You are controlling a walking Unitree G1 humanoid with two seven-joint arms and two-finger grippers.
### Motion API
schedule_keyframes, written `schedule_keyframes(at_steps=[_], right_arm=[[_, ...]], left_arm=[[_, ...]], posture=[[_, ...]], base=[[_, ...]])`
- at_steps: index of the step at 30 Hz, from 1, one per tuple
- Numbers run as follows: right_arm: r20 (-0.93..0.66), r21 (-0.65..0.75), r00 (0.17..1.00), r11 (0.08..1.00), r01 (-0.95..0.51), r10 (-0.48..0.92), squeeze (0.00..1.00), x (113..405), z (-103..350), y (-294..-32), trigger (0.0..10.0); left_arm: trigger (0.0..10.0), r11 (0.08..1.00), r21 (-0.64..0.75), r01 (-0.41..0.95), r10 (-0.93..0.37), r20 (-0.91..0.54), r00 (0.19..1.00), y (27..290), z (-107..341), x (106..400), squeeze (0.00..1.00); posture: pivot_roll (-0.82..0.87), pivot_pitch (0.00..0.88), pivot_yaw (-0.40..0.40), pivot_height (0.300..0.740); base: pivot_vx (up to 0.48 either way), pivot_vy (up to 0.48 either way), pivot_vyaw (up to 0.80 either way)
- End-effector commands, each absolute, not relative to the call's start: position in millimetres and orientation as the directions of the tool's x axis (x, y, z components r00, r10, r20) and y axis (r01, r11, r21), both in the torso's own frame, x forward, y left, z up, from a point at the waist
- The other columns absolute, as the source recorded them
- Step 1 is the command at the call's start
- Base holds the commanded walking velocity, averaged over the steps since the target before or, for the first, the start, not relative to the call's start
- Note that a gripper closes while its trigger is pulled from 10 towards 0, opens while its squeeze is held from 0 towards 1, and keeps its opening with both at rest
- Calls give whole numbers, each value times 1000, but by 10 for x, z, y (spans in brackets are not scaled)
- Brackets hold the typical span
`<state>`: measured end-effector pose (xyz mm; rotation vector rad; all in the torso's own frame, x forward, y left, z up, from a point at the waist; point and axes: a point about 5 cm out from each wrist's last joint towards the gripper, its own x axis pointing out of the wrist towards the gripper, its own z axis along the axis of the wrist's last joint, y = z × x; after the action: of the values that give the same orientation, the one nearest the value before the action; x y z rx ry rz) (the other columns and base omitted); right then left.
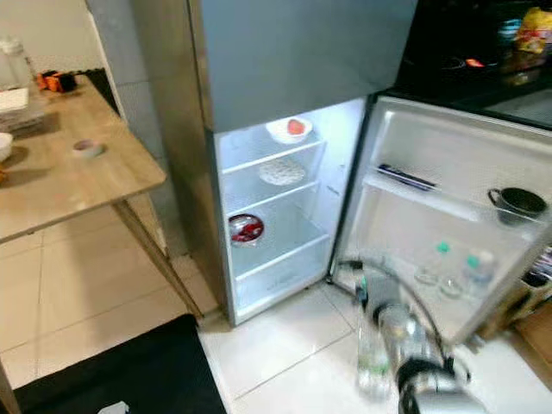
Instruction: Restocking fridge
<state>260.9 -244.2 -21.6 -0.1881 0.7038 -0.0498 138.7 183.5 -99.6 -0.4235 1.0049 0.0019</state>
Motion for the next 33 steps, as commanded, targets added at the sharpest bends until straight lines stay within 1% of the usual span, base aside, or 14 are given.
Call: schedule_keyframes(at_steps=[1,3,4,5,6,8,11,17,28,29,33], right_arm=[[-668,-175,732,984,20,-134,0,2526,-275,-2488,10000],[-668,-175,732,984,20,-134,0,2526,-275,-2488,10000],[-722,-158,678,987,38,-142,0,2306,-432,-2501,10000],[-748,-154,648,987,45,-146,0,2192,-506,-2507,10000],[-748,-154,648,987,45,-146,0,2192,-506,-2507,10000],[-783,-153,606,988,39,-145,0,2023,-606,-2510,10000],[-805,-148,577,989,31,-138,0,1894,-676,-2506,10000],[-825,-154,547,988,23,-141,0,1799,-725,-2508,10000],[-828,-165,545,986,-9,-133,0,1799,-729,-2491,10000],[-825,-163,549,987,-10,-131,0,1819,-724,-2478,10000],[-820,-162,558,987,-14,-126,0,1862,-710,-2453,10000]], left_arm=[[10000,920,-344,-187,-197,-820,538,1804,-1004,1376,0],[10000,920,-344,-187,-197,-820,538,1804,-1004,1376,0],[10000,921,-342,-186,-197,-821,536,1807,-1005,1371,0],[10000,922,-340,-184,-196,-822,535,1809,-1005,1371,0],[10000,922,-340,-184,-196,-822,535,1809,-1005,1371,0],[10000,923,-338,-183,-195,-822,536,1815,-1004,1372,0],[10000,925,-335,-180,-193,-821,538,1828,-999,1381,0],[10000,938,-310,-156,-180,-818,546,1851,-979,1433,0],[10000,947,-291,-138,-172,-821,545,1840,-980,1440,0],[10000,953,-274,-130,-163,-823,544,1856,-977,1444,0],[10000,960,-256,-115,-154,-823,547,1907,-963,1463,0]], posture=[[-138,0,0,740],[-138,0,0,740],[-140,0,5,740],[-140,0,5,740],[-140,0,5,740],[-140,0,5,740],[-140,0,11,740],[-143,0,14,740],[-148,0,20,740],[-157,0,39,740],[-162,0,48,740]], base=[[0,0,-800],[0,0,-800],[0,0,-800],[0,0,-800],[0,0,-800],[0,0,-800],[0,0,-800],[0,0,-800],[0,0,-800],[0,0,-800],[0,0,-800]])
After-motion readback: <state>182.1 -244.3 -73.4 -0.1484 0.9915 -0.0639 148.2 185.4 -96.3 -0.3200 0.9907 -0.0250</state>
